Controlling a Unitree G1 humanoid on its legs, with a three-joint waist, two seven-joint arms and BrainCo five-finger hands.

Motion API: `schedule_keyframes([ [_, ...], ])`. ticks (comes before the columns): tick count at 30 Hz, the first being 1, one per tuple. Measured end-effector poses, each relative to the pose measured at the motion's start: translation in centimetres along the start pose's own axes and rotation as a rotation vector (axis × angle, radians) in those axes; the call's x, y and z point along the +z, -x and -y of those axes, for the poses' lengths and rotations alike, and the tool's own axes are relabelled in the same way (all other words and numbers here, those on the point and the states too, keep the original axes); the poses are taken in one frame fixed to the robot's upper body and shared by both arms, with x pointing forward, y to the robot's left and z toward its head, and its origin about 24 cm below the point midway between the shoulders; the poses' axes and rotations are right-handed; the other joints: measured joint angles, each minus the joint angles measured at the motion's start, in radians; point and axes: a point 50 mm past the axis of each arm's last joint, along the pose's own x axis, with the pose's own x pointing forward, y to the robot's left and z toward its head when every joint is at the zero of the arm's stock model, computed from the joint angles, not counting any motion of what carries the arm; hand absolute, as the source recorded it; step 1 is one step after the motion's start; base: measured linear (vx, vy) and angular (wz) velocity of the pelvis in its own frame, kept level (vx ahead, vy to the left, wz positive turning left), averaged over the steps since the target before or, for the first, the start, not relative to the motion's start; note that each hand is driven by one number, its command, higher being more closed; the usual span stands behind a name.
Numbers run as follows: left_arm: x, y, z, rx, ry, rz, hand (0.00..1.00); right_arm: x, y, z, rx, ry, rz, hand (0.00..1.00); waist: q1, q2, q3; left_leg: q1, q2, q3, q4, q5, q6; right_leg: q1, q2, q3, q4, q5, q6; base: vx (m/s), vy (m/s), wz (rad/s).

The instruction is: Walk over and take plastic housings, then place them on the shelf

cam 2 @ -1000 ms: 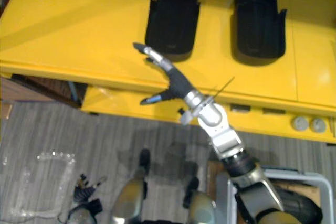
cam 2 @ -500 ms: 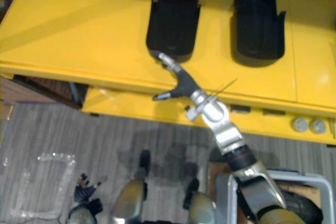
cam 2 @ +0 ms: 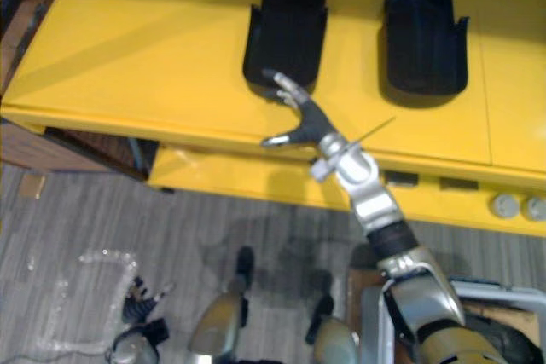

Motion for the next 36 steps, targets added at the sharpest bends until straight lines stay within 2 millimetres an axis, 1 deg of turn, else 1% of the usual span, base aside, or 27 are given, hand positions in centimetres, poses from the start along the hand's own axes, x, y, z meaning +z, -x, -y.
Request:
schedule_keyframes([
  [4,-0.1,0.0,0.1,-0.002,0.004,-0.008,0.00,0.4,-0.3,0.2,-0.006,0.008,0.021,0.00,0.009,0.013,0.007,-0.004,0.000,-0.003,-0.001,0.003,0.001,0.000,-0.001,-0.011,0.004,-0.001,-0.002,-0.01,-0.016,0.05],
  [14,0.0,-0.1,0.2,-0.005,0.021,-0.015,0.00,0.7,-0.6,0.5,-0.018,0.033,0.032,0.00,0.012,0.013,0.007,-0.013,0.002,-0.011,-0.001,0.008,0.000,-0.004,-0.003,-0.021,0.007,-0.002,-0.003,0.00,-0.010,0.03],
  [17,0.1,-0.1,0.3,-0.007,0.022,-0.013,0.00,0.8,-0.7,0.3,0.009,0.028,0.041,0.00,0.012,0.013,0.007,-0.005,0.005,-0.006,-0.013,0.009,0.004,-0.004,-0.002,-0.018,0.006,-0.002,-0.003,-0.01,-0.019,-0.03],
  [18,0.1,-0.1,0.3,-0.007,0.022,-0.014,0.00,1.0,-0.7,0.2,0.020,0.022,0.049,0.00,0.012,0.012,0.007,-0.003,0.005,-0.004,-0.016,0.010,0.005,-0.003,-0.001,-0.016,0.005,-0.002,-0.003,-0.01,-0.030,-0.08],
  [21,0.1,-0.1,0.2,-0.004,0.023,-0.013,0.00,3.2,0.1,-0.9,0.090,-0.045,0.162,0.00,0.007,0.007,0.004,0.004,0.010,0.006,-0.017,0.003,0.007,0.005,0.003,-0.009,-0.013,0.002,0.001,0.01,-0.012,-0.10],
  [22,0.0,-0.1,0.1,0.001,0.023,-0.018,0.00,4.1,0.7,-1.6,0.130,-0.099,0.209,0.00,0.007,-0.001,-0.001,0.013,0.014,0.018,-0.018,-0.002,0.006,0.013,0.004,0.000,-0.028,0.007,0.002,0.03,-0.007,-0.19],
  [23,-0.2,-0.1,0.0,0.007,0.024,-0.023,0.00,4.4,1.1,-2.0,0.150,-0.130,0.224,0.00,0.009,-0.009,-0.005,0.020,0.015,0.029,-0.018,-0.005,0.006,0.017,0.005,0.010,-0.035,0.009,0.002,0.07,-0.020,-0.27],
  [24,-0.5,0.0,-0.5,0.024,0.026,-0.039,0.00,4.9,2.0,-2.7,0.181,-0.206,0.245,0.00,0.004,-0.025,-0.023,0.032,0.016,0.041,-0.021,-0.009,0.003,0.033,0.007,0.015,-0.055,0.014,0.003,0.09,-0.027,-0.34],
  [25,-1.1,0.2,-1.1,0.050,0.024,-0.064,0.00,4.9,3.0,-3.3,0.197,-0.286,0.242,0.00,-0.001,-0.047,-0.060,0.039,0.017,0.057,-0.024,-0.018,-0.001,0.036,0.014,0.029,-0.075,0.020,0.004,0.10,-0.042,-0.30],
  [26,-1.4,0.3,-1.4,0.062,0.022,-0.076,0.00,4.9,3.4,-3.6,0.198,-0.320,0.238,0.00,-0.008,-0.059,-0.083,0.039,0.018,0.062,-0.025,-0.020,-0.002,0.038,0.017,0.033,-0.087,0.025,0.004,0.12,-0.049,-0.28],
  [28,-2.2,0.5,-2.0,0.085,0.012,-0.110,0.00,4.6,4.9,-3.9,0.159,-0.435,0.223,0.00,-0.039,-0.099,-0.155,0.054,0.021,0.107,-0.024,-0.022,-0.004,0.062,0.023,0.055,-0.139,0.047,0.004,0.14,-0.033,-0.28],
  [29,-2.3,0.6,-1.9,0.085,0.013,-0.114,0.00,4.4,5.3,-3.8,0.137,-0.451,0.218,0.00,-0.046,-0.106,-0.165,0.065,0.022,0.118,-0.024,-0.022,-0.004,0.071,0.024,0.066,-0.148,0.053,0.005,0.07,-0.015,-0.36],
  [30,-2.6,0.7,-1.7,0.083,0.018,-0.124,0.00,4.1,6.2,-3.6,0.091,-0.469,0.201,0.00,-0.058,-0.111,-0.188,0.083,0.026,0.141,-0.025,-0.023,-0.005,0.084,0.028,0.081,-0.157,0.062,0.002,0.00,-0.021,-0.35],
  [31,-3.1,1.0,-1.4,0.083,0.024,-0.143,0.00,3.4,7.2,-3.4,0.022,-0.486,0.168,0.00,-0.073,-0.107,-0.219,0.090,0.036,0.151,-0.026,-0.030,-0.014,0.085,0.037,0.099,-0.162,0.070,-0.001,-0.02,-0.025,-0.35],
  [32,-3.4,1.1,-1.3,0.083,0.026,-0.153,0.00,3.0,7.8,-3.2,-0.016,-0.494,0.149,0.00,-0.077,-0.102,-0.235,0.092,0.043,0.155,-0.026,-0.036,-0.021,0.084,0.040,0.107,-0.165,0.071,-0.003,-0.04,-0.019,-0.39],
  [33,-3.6,1.2,-1.0,0.080,0.032,-0.161,0.00,2.0,9.1,-2.8,-0.098,-0.513,0.103,0.00,-0.084,-0.100,-0.251,0.104,0.052,0.166,-0.027,-0.039,-0.023,0.086,0.046,0.124,-0.170,0.071,-0.003,-0.07,-0.035,-0.37],
  [34,-3.8,1.4,-0.8,0.078,0.037,-0.169,0.00,0.8,10.7,-2.7,-0.158,-0.541,0.042,0.00,-0.092,-0.090,-0.265,0.109,0.064,0.168,-0.027,-0.042,-0.024,0.091,0.057,0.132,-0.181,0.075,-0.009,-0.09,-0.042,-0.32],
  [35,-3.9,1.4,-0.7,0.077,0.039,-0.174,0.00,0.2,11.6,-2.8,-0.177,-0.547,0.009,0.00,-0.099,-0.085,-0.270,0.112,0.066,0.171,-0.027,-0.042,-0.025,0.095,0.061,0.131,-0.184,0.077,-0.012,-0.11,-0.045,-0.19],
  [36,-4.3,1.6,-0.6,0.079,0.038,-0.195,0.00,-0.9,13.2,-3.2,-0.207,-0.557,-0.064,0.00,-0.114,-0.074,-0.274,0.129,0.072,0.182,-0.027,-0.041,-0.027,0.107,0.068,0.133,-0.184,0.077,-0.013,-0.10,-0.026,-0.19],
])
